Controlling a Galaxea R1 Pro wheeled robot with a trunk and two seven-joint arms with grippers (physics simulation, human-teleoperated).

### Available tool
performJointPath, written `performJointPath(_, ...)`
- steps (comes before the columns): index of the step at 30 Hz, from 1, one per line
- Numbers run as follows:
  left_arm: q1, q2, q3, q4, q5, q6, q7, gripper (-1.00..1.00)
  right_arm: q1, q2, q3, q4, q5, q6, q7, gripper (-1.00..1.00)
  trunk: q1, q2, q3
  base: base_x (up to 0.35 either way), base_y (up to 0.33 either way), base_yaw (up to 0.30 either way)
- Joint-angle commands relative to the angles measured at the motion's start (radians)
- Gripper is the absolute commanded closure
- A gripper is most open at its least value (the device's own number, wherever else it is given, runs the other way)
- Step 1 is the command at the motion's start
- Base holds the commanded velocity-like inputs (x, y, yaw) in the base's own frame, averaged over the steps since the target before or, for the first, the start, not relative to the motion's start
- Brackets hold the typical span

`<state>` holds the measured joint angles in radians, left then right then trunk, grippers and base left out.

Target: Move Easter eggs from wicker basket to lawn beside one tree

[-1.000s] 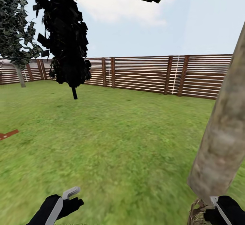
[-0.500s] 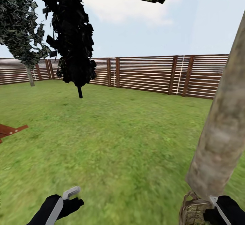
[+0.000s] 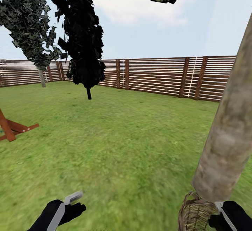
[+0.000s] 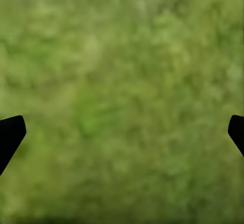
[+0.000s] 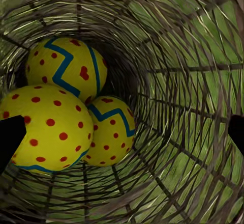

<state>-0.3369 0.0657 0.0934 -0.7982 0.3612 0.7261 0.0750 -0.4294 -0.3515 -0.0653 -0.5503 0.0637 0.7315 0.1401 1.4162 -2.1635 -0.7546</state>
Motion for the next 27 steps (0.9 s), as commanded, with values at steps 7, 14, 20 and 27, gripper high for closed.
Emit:
performJointPath(7, -0.001, -0.001, 0.000, -0.001, 0.010, 0.005, 0.008, -1.00, 0.000, 0.000, -0.004, -0.001, 0.007, 0.005, 0.007, -1.00, 0.000, -0.001, -0.001, -0.001, -0.001, 0.262)
performJointPath(14, -0.001, -0.002, -0.001, 0.000, 0.010, 0.005, 0.008, -1.00, 0.000, 0.000, -0.005, -0.001, 0.005, 0.005, 0.007, -1.00, 0.000, -0.001, -0.001, -0.096, -0.084, 0.096)
performJointPath(20, -0.001, -0.013, 0.000, 0.001, 0.009, 0.004, 0.009, -1.00, 0.000, 0.000, -0.005, 0.000, 0.004, 0.005, 0.007, -1.00, 0.000, -0.001, -0.001, -0.189, -0.148, 0.003)
performJointPath(27, -0.001, -0.014, 0.000, 0.000, 0.009, 0.004, 0.008, -1.00, 0.000, -0.001, -0.005, -0.001, 0.005, 0.005, 0.008, -1.00, 0.000, -0.001, -0.001, -0.018, -0.014, 0.000)
